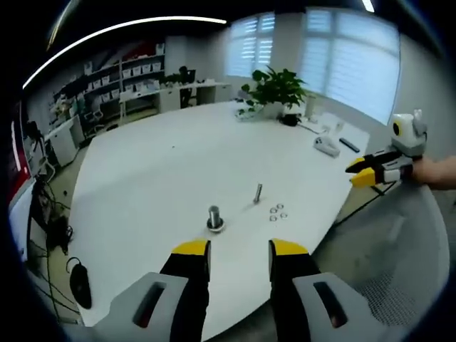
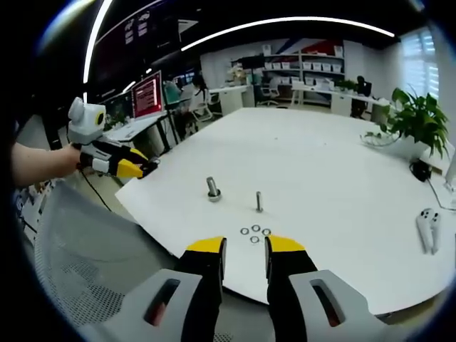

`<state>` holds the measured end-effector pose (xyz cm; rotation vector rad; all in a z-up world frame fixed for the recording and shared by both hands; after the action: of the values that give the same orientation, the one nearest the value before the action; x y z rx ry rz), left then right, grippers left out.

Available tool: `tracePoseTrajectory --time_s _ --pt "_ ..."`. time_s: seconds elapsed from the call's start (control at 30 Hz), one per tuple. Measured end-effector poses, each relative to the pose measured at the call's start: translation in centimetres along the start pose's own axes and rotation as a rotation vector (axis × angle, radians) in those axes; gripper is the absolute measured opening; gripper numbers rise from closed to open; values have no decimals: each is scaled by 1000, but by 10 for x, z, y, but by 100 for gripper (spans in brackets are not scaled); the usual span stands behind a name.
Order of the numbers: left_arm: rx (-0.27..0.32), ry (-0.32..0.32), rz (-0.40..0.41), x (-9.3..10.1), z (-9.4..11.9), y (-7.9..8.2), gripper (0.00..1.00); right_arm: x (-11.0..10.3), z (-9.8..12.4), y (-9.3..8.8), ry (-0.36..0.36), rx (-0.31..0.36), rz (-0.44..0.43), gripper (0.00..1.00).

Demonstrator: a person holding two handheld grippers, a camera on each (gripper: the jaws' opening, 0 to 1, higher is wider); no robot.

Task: Place the washer onto the threaded stud by aligning its center hole with the stud, sliding it down to the base, and recovering from edge contact or off-axis alignment until the washer reaches the visible bottom stop.

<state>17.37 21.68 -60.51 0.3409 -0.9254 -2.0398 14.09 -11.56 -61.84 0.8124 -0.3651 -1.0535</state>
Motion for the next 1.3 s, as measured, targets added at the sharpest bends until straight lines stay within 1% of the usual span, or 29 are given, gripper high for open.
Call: tracePoseTrajectory --time_s 0.03,0.17,0.23,0.27,0.3,0.4,0.43,0.47,0.57,0.63,0.67,0.7,0.73,0.8,0.83,0.87,0.93,1.0,1.1,1.23,1.3 --pt "10 -8 15 2 4 -1 31 0 0 0 -1 -6 1 25" --pt "41 -3 1 9 16 -2 31 -1 -1 -1 1 -22 5 25" --pt "62 -11 26 11 20 -3 30 -1 -1 -1 -1 -27 3 25" --pt "80 -27 55 12 23 -3 30 -1 -1 -1 -5 -27 0 25" --pt "95 -24 60 13 26 -3 30 0 -1 -1 -8 -25 -5 25" --pt "112 -3 37 12 35 -5 30 0 0 -1 -15 -23 -14 25" --pt "123 -3 48 11 37 -6 30 0 0 -1 -19 -27 -15 26" --pt "149 -17 71 11 39 -7 30 0 0 -1 -20 -29 -15 26" --pt "151 -6 51 8 38 -12 30 0 0 -1 -18 -32 -15 27" --pt "155 -11 67 5 39 -14 30 1 -1 -1 -22 -42 -18 27" --pt "186 -13 113 4 40 -14 30 0 -1 -1 -21 -43 -18 27" --pt "213 -19 135 5 41 -12 30 1 -2 -1 -23 -44 -14 28" --pt "224 -21 128 5 43 -11 30 1 -2 -1 -24 -45 -13 28" --pt "200 1 74 7 42 -12 30 1 -2 -2 -23 -51 -15 28" --pt "199 0 65 9 41 -13 30 3 -2 -2 -27 -53 -15 27" --pt "200 -7 58 11 42 -12 30 3 -2 -3 -30 -56 -14 27" --pt "210 0 50 12 43 -12 30 4 -2 -4 -37 -66 -12 27" --pt "217 0 57 12 43 -11 30 4 -2 -5 -42 -74 -9 27" --pt "212 -5 43 13 42 -11 30 5 -2 -5 -44 -78 -9 27" --pt "203 -19 29 18 42 -17 29 5 -3 -5 -41 -83 -2 27" --pt "196 -15 13 19 41 -20 29 6 -3 -6 -45 -90 -5 27"
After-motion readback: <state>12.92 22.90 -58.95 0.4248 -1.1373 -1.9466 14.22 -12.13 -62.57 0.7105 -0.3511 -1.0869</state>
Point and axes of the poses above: the point that each gripper's makers call its tool centre point, and the gripper's own axes: z roughly backward along the fingers, x roughly to its right, y roughly out of its top, the point moved 10 cm from there along z, roughly backward along the fingers, and after that the axes turned 6 degrees about -x, right-handed, at the moved point
